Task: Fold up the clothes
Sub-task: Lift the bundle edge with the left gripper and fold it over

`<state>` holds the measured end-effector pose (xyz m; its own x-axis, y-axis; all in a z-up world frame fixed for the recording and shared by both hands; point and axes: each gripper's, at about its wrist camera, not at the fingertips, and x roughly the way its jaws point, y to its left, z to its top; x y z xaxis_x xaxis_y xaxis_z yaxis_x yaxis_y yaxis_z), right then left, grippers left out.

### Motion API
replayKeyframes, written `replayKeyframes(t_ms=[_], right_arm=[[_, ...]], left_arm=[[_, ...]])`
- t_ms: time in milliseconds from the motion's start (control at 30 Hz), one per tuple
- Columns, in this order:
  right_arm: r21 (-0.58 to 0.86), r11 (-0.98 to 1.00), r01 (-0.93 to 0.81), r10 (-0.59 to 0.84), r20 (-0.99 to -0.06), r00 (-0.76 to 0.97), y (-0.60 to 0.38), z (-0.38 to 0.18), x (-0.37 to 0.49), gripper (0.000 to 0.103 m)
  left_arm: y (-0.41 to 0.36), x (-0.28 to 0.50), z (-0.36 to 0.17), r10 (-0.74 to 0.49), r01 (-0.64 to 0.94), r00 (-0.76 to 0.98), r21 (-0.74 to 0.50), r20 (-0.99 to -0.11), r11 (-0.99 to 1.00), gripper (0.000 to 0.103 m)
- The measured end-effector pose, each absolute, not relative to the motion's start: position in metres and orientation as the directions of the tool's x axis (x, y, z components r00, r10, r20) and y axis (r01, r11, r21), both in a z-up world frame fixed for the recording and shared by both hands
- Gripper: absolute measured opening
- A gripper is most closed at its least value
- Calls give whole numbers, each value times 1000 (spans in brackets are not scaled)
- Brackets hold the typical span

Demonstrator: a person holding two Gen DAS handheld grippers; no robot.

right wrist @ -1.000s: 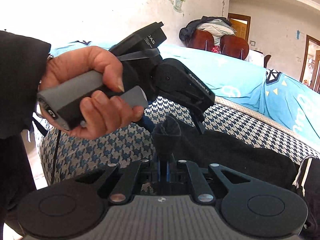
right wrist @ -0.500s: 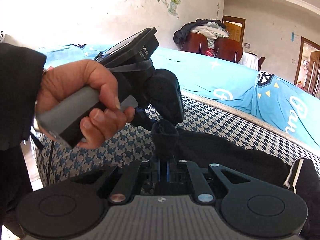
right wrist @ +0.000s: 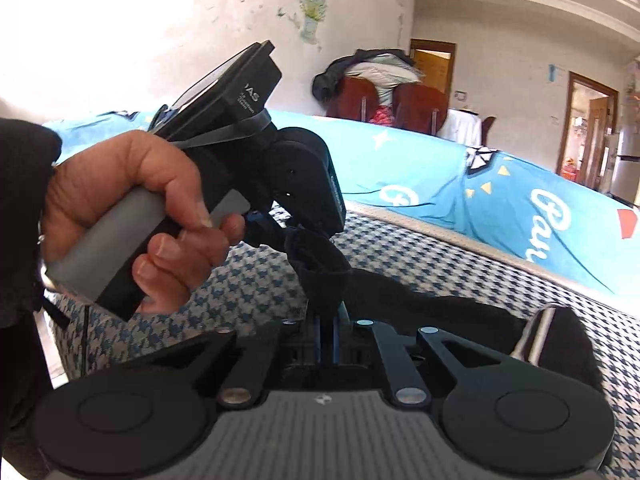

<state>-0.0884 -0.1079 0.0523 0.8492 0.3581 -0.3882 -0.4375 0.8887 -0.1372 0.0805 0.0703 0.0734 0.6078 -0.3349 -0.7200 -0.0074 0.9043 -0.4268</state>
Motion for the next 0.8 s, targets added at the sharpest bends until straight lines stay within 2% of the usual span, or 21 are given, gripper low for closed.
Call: replayKeyframes(t_ms=[467, 800], right_arm=[[-87, 967, -240, 201, -323, 925, -177, 73, -104, 7], [-16, 998, -55, 46, -347, 937, -229, 75, -107, 7]], left_arm=[[-40, 78, 121, -404, 162, 621, -395, -671, 904, 9], [-131, 87, 117, -459, 263, 565, -378, -686, 888, 9]])
